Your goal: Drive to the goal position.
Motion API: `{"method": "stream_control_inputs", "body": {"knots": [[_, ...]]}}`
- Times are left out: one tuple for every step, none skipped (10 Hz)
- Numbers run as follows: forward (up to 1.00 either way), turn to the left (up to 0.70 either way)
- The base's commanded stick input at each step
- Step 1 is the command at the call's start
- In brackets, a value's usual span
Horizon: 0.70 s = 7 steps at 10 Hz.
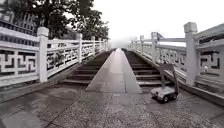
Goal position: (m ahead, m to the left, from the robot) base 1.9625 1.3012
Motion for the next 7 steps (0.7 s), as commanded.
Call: {"method": "stream_control_inputs", "body": {"knots": [[0.03, 0.01], [0.03, 0.01], [0.03, 0.01], [0.03, 0.01], [0.03, 0.01], [0.03, 0.01], [0.03, 0.01]]}}
